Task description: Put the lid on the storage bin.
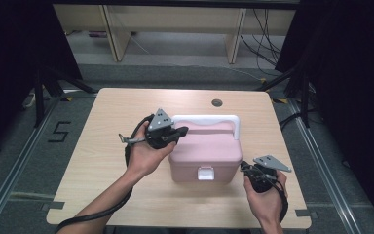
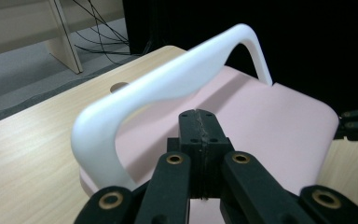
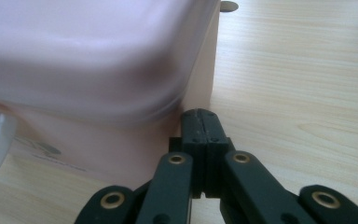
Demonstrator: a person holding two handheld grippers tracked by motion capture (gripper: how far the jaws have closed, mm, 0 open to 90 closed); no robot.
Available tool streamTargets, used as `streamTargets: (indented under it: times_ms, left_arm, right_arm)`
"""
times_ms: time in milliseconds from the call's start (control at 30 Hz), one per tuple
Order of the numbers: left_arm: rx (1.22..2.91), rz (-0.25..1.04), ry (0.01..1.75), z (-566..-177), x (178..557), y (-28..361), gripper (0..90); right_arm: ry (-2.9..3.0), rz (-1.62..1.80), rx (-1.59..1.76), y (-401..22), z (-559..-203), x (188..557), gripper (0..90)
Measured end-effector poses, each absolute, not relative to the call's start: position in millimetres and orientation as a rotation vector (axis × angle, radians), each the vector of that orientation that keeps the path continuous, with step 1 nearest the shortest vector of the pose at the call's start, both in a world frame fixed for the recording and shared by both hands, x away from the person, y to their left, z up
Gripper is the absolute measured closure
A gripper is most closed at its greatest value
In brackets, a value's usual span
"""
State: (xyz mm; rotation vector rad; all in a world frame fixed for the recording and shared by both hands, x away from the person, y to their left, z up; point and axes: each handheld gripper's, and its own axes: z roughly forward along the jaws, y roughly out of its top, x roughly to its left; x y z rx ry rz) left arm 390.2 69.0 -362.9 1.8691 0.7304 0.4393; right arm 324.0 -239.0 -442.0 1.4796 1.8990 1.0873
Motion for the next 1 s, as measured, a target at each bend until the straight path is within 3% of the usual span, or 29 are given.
streamTargets:
  times_ms: [233, 1000]
  left_arm:
    - [1.841, 0.425, 0.754, -376.1, 371.6, 80.5, 89.9]
    - [1.767, 0.564, 0.778, -402.7, 351.5, 126.1, 84.0]
  right_arm:
    - [1.901, 1.066, 1.485, -237.9, -441.5, 321.5, 90.0]
    - [1.902, 1.074, 1.463, -234.0, -443.0, 311.2, 90.0]
